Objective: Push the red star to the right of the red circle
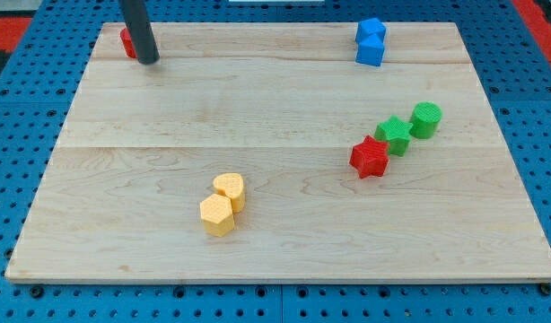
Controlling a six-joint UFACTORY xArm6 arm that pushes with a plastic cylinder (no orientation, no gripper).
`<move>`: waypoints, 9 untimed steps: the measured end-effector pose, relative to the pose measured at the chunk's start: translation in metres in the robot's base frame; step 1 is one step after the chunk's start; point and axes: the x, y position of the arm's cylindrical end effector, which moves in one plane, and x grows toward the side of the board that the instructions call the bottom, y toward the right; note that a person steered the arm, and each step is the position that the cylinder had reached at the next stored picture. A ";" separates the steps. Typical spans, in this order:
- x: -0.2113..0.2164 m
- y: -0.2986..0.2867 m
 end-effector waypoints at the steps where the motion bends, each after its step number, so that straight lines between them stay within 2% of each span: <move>1: 0.072 0.102; 2: 0.161 0.186; 3: 0.220 0.243; 4: 0.213 0.313; 5: 0.159 0.306; 6: 0.117 0.241; 7: 0.077 0.199; 8: 0.016 0.167; 9: -0.021 0.113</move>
